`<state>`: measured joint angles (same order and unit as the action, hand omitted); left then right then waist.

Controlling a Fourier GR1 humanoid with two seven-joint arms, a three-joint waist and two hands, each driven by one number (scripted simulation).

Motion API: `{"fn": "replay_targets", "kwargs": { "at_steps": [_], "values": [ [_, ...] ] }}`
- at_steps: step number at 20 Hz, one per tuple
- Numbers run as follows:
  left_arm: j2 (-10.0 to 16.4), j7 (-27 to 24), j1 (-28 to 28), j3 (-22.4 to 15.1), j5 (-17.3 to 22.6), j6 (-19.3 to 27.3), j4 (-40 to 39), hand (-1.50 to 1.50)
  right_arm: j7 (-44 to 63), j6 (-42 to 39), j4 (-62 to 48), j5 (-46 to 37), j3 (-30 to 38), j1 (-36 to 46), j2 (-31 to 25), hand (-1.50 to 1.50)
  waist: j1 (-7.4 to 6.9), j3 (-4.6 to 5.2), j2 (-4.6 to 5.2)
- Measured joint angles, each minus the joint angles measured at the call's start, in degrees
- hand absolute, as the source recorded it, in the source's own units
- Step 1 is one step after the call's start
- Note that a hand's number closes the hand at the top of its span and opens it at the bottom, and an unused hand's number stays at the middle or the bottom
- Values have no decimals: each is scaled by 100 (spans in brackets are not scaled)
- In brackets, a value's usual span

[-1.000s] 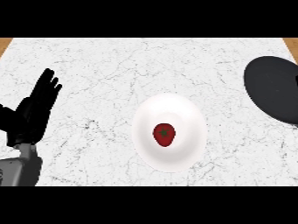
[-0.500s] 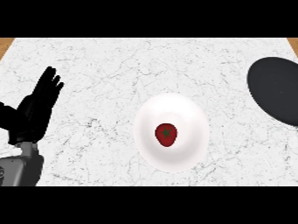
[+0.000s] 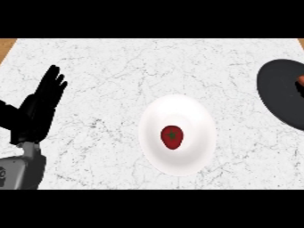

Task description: Pick the sweet potato from the plate and place it in the pan

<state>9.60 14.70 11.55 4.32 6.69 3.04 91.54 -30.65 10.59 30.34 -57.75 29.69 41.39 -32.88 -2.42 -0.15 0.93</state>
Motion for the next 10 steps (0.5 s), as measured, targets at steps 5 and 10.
{"fn": "replay_targets", "kwargs": {
  "at_steps": [5, 10],
  "values": [
    [-41, -26, 17, -46, -25, -4, 6, 0, 326, -124, -936, 53, 216, 189, -214, -150, -55, -7, 32],
    [-95, -63, -48, -92, -111, 57, 40, 0, 25, -318, -1526, 186, 354, 272, -380, -150, -60, -14, 34]
  ]
}}
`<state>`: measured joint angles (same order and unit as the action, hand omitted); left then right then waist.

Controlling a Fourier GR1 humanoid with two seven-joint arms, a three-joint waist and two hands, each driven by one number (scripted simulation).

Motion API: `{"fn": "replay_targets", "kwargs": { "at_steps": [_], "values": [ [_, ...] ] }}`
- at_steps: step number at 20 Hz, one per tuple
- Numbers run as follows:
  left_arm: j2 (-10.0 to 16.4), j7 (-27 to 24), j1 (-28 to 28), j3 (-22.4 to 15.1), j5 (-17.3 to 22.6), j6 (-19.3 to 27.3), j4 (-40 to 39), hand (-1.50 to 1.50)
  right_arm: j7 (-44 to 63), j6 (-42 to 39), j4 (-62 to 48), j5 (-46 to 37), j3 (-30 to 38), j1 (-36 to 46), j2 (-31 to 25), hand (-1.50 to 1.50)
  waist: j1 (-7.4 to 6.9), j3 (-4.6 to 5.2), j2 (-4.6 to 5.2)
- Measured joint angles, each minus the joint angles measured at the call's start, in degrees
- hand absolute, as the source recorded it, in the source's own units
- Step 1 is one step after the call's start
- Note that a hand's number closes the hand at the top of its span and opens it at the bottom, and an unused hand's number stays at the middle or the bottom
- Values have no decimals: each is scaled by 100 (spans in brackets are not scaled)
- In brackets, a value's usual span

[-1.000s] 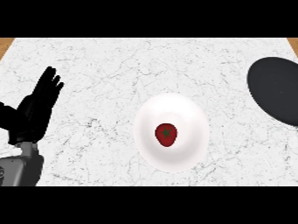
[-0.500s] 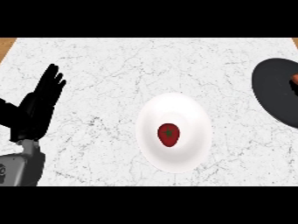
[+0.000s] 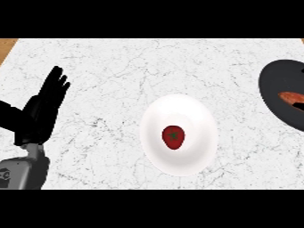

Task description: Pick the sweet potato from the plate and place it in the pan

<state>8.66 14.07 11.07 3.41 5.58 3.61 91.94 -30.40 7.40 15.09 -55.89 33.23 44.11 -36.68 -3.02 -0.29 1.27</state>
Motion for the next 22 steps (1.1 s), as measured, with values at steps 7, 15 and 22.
{"fn": "replay_targets", "kwargs": {
  "at_steps": [7, 15, 22],
  "values": [
    [-6, -79, -87, 34, 6, -22, -55, 0, -796, -614, -297, 891, 791, 7, -304, -150, 64, -4, -20],
    [29, 22, -62, 92, 47, -17, 38, 0, -1211, -2271, -687, 1896, 1703, -305, -1173, -150, 142, -11, -24],
    [58, -34, -149, 162, 71, -42, 12, 0, -1331, -3377, -807, 2302, 1991, -917, -1752, -150, 187, -23, -32]
  ]
}}
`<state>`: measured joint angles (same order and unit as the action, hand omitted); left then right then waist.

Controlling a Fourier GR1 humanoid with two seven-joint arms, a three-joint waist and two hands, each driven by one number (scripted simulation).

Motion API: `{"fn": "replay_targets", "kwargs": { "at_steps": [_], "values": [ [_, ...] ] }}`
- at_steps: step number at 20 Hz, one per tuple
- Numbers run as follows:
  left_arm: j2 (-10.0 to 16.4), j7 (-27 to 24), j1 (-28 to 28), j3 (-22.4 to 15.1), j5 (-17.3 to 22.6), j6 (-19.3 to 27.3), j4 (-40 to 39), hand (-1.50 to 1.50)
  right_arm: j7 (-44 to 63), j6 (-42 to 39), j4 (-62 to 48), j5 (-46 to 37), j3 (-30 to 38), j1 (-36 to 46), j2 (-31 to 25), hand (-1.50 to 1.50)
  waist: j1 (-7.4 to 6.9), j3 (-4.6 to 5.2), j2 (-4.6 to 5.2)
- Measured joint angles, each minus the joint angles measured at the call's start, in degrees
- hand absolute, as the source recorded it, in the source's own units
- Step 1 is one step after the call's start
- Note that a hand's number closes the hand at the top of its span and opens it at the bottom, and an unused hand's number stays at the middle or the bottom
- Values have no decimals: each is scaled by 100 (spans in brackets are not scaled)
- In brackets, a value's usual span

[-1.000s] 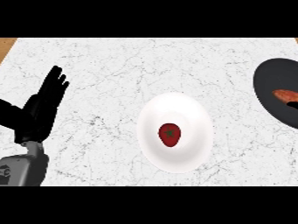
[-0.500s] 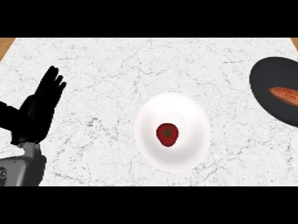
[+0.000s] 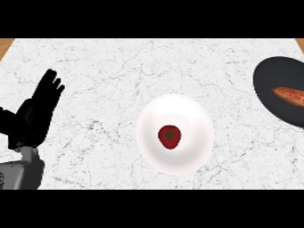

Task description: Pick the sweet potato from the plate and place it in the pan

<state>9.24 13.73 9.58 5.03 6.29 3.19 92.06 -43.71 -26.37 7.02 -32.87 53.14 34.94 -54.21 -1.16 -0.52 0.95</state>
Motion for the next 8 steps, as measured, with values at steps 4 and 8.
{"fn": "replay_targets", "kwargs": {
  "at_steps": [4, 8],
  "values": [
    [20, 23, 43, 54, 46, -13, -31, 0, -28, -174, 84, 143, 56, -335, -156, -150, 39, -3, -8],
    [46, 15, 122, 94, 66, -31, -100, 0, -94, -170, 209, 223, 31, -558, -134, -150, 36, -3, -12]
  ]
}}
